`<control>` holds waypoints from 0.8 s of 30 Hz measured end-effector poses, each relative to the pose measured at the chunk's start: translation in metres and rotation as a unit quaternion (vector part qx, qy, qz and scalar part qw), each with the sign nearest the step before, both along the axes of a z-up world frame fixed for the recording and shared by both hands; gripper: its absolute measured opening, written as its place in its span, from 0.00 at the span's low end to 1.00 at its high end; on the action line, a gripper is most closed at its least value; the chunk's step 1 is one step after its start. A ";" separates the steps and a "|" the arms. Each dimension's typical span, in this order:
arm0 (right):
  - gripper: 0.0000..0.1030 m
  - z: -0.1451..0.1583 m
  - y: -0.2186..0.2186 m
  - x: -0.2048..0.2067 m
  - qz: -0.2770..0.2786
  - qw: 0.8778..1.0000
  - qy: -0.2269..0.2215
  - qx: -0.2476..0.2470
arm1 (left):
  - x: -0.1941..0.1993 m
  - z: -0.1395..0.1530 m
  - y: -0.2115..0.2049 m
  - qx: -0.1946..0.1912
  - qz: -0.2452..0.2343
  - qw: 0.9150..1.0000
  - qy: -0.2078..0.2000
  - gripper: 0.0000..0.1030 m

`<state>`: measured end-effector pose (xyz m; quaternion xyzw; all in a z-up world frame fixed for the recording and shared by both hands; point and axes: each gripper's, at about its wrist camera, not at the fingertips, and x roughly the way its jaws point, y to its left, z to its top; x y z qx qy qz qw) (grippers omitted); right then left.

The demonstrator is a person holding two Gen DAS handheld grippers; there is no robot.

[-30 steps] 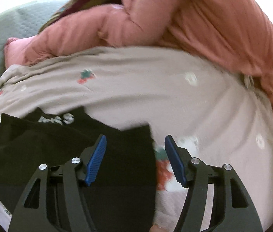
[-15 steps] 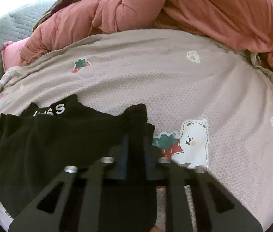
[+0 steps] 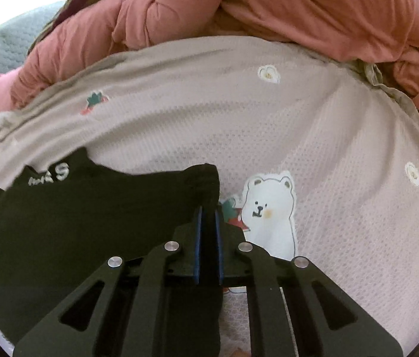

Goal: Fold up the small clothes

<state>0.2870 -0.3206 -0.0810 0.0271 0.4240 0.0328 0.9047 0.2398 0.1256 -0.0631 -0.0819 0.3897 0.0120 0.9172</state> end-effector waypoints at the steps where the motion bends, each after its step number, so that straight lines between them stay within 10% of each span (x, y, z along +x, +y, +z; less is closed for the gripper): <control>1: 0.09 0.000 0.001 -0.001 -0.003 1.000 -0.001 -0.004 | -0.001 0.001 0.001 -0.001 0.002 1.000 -0.001 0.19; 9: 0.37 0.026 0.006 -0.042 -0.010 0.999 -0.041 -0.029 | -0.034 0.032 -0.003 0.004 0.017 0.999 -0.036 0.39; 24: 0.48 0.032 0.079 -0.115 0.142 0.990 -0.024 -0.009 | -0.061 0.015 -0.060 -0.023 -0.041 0.999 0.013 0.62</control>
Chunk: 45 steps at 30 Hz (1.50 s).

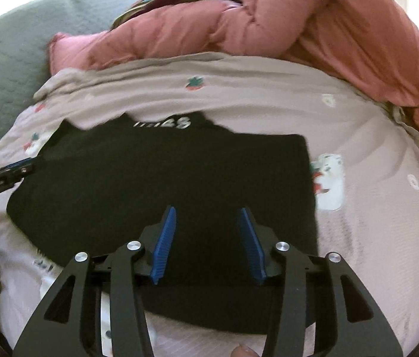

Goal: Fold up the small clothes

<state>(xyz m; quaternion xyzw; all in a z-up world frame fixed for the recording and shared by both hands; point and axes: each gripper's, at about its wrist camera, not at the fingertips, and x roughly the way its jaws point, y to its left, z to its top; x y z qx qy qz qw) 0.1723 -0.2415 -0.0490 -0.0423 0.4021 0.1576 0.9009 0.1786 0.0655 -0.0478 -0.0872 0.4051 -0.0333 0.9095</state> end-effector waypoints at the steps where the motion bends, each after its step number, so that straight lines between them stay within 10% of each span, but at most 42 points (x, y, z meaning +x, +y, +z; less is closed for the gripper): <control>1: 0.53 -0.002 0.001 -0.001 0.000 1.000 0.008 0.000 | -0.001 -0.005 -0.001 -0.001 0.001 1.000 0.009 0.62; 25: 0.72 -0.018 -0.017 -0.021 -0.040 0.997 0.061 0.027 | -0.045 -0.003 0.007 -0.004 0.011 1.000 0.011 0.63; 45: 0.92 0.017 0.019 -0.057 0.027 0.999 0.015 0.031 | -0.076 0.019 0.037 0.004 0.069 0.998 0.000 0.91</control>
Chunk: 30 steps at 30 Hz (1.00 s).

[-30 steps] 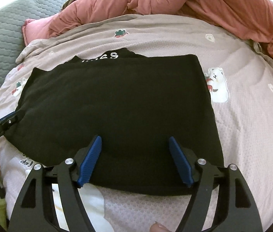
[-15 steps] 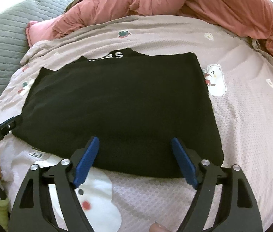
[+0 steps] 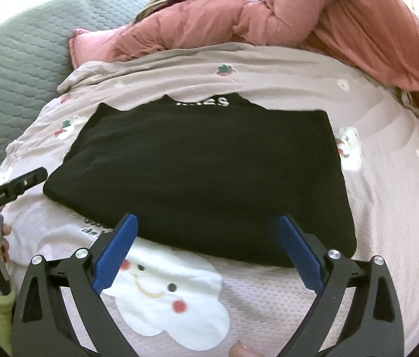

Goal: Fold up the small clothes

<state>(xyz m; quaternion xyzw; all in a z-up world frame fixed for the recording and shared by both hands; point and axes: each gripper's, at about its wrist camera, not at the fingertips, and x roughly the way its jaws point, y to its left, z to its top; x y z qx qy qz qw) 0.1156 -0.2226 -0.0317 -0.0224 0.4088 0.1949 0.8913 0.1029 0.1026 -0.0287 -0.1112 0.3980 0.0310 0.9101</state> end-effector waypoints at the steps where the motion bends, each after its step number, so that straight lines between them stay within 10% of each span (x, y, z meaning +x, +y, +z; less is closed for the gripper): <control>1: 0.92 0.001 0.003 -0.001 0.004 1.000 -0.002 -0.001 | -0.001 0.001 0.002 0.002 0.004 1.000 -0.001 0.91; 30: 0.93 -0.022 0.163 -0.020 0.174 0.976 -0.062 -0.112 | 0.017 0.005 0.072 0.008 0.095 0.995 -0.005 0.91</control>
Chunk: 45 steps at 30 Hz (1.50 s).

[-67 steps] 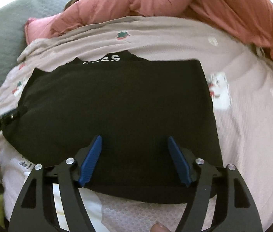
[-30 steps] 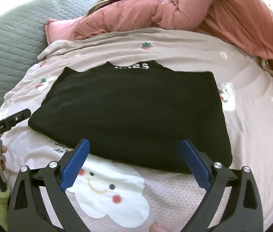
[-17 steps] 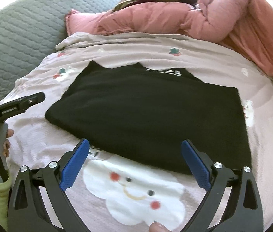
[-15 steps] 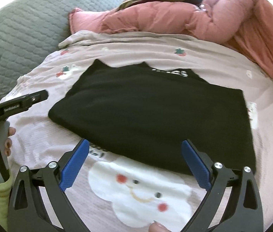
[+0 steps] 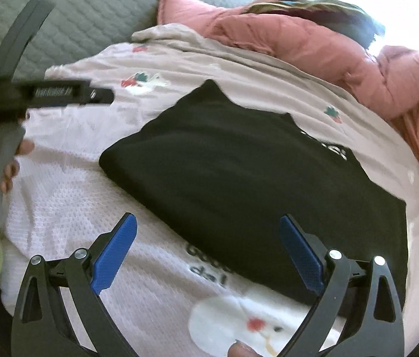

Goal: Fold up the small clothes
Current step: 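Move the right gripper to the shirt's side edge while the left gripper approaches it, then grip the shirt side with both grippers and fold it over the shirt body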

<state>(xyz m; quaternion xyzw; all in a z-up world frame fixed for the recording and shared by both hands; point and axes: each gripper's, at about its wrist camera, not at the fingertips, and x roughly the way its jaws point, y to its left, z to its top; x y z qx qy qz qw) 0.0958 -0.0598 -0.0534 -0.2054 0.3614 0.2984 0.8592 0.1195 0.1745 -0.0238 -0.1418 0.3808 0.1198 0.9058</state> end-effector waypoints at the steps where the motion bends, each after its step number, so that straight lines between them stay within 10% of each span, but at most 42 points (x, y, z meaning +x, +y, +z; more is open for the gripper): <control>1: 0.93 -0.002 0.004 0.001 0.003 1.000 -0.001 -0.005 | 0.001 0.000 0.001 0.000 0.001 1.000 0.001 0.91; 22: 0.92 -0.035 0.056 0.025 -0.005 0.991 -0.092 -0.097 | 0.037 -0.008 -0.004 0.011 -0.019 0.999 0.023 0.91; 34: 0.14 -0.014 0.036 0.014 0.009 0.992 -0.119 -0.029 | 0.075 -0.026 -0.010 -0.195 -0.097 0.975 0.050 0.91; 41: 0.09 0.000 0.015 0.016 0.004 0.995 -0.098 0.025 | 0.096 -0.039 -0.020 -0.254 -0.115 0.958 0.072 0.91; 45: 0.09 0.005 0.004 0.016 -0.002 0.995 -0.084 0.051 | 0.104 -0.038 -0.032 -0.217 -0.116 0.966 0.079 0.91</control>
